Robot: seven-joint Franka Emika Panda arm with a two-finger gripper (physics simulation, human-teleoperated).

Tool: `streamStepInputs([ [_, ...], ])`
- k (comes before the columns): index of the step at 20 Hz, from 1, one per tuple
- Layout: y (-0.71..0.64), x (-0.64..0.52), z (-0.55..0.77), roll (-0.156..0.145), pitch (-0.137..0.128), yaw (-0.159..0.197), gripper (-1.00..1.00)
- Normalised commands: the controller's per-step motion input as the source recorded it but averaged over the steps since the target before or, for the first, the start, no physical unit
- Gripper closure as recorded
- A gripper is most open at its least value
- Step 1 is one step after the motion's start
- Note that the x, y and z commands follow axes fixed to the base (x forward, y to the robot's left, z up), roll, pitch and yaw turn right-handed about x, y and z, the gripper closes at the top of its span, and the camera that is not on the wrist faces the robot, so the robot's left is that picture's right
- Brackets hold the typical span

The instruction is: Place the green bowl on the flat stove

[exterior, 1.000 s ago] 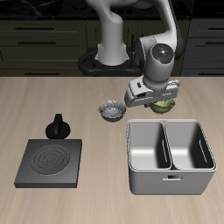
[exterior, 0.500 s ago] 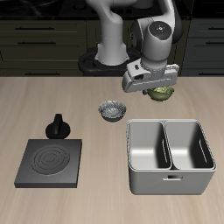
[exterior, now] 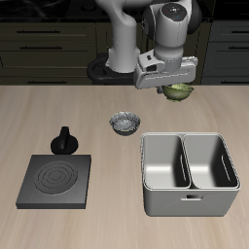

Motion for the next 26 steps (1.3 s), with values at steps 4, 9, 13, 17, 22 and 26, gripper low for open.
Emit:
streamStepInputs([
  [4, -0.06, -0.05, 0.53, 0.027, -0.09, -0.058, 1.0],
  [9, 0.02, -0.01, 0.26, 0.042, -0.038, -0.012, 1.0],
  [13, -0.03, 0.01, 0.13, 0.017, -0.015, -0.019, 1.0],
  [17, -0.25, 0.17, 0.18, 0.057, 0.004, -0.058, 1.0],
  [22, -0.4, 0.25, 0.2, -0.029, -0.05, 0.003, 1.0],
  [26, -0.68, 0.34, 0.26, -0.049, -0.033, -0.035, 1.0],
])
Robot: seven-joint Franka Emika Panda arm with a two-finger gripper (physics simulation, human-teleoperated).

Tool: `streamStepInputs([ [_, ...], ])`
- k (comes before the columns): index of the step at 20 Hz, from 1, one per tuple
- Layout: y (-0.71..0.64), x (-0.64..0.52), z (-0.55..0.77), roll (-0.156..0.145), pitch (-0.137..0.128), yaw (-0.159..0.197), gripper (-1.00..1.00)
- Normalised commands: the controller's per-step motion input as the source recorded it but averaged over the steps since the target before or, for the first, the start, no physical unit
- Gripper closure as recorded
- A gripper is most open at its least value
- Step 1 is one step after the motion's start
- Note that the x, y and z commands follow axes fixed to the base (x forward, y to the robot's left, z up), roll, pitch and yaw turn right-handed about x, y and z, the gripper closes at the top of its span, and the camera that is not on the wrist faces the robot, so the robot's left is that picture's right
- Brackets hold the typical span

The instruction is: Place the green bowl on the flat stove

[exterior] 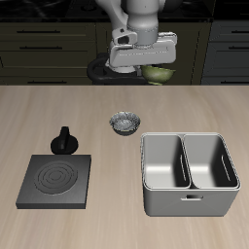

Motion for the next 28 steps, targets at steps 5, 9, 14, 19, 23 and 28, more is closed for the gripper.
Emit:
streamStepInputs([
  [5, -0.53, 0.21, 0.19, -0.044, 0.004, -0.024, 1.0],
  [9, -0.55, 0.21, 0.17, -0.012, -0.01, -0.038, 1.0],
  [14, -0.31, 0.16, 0.04, -0.028, 0.009, -0.011, 1.0],
  [19, -0.45, 0.17, 0.05, 0.028, 0.027, -0.031, 1.0],
  [23, -0.66, 0.27, 0.17, -0.017, -0.024, -0.008, 1.0],
  [28, -0.36, 0.23, -0.02, -0.065, 0.017, 0.002, 1.0],
])
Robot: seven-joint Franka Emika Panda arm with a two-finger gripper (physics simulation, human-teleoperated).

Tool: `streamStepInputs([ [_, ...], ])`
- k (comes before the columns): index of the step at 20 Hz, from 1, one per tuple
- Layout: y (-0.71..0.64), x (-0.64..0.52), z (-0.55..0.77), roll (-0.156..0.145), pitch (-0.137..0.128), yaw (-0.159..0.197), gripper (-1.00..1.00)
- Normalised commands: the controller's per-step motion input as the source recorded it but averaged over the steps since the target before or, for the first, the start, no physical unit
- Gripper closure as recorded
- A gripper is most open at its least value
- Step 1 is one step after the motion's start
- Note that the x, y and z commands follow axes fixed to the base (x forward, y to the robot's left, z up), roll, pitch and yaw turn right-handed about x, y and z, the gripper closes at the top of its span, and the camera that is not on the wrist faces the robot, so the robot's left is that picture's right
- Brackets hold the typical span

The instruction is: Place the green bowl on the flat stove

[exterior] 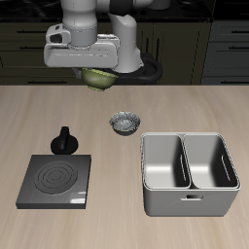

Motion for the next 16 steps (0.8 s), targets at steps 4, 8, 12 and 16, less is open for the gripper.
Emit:
streamStepInputs([
  [4, -0.56, 0.31, 0.09, -0.059, -0.005, -0.021, 1.0],
  [8, -0.32, 0.16, 0.17, -0.034, -0.035, 0.002, 1.0],
  [12, -0.33, 0.16, 0.15, -0.037, -0.006, -0.021, 1.0],
  [16, -0.13, 0.08, 0.13, 0.023, -0.023, 0.014, 1.0],
])
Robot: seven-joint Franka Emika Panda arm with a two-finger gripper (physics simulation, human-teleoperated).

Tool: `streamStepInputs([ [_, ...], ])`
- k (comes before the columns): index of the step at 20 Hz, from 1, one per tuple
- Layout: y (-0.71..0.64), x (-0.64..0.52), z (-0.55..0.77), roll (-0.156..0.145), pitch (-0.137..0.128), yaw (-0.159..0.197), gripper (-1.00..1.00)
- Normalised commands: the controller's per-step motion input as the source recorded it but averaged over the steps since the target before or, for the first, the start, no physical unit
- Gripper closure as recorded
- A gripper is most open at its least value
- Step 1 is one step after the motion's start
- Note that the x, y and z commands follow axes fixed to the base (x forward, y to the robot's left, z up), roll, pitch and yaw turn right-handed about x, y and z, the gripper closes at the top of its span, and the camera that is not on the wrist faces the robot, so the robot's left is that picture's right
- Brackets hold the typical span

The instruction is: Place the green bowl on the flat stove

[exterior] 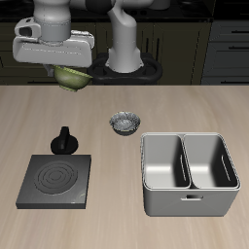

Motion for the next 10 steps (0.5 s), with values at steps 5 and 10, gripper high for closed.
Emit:
streamStepInputs([
  [5, -0.05, 0.3, 0.13, 0.045, 0.018, -0.023, 1.0],
  [10, -0.19, 0.3, 0.19, 0.022, -0.052, -0.006, 1.0],
])
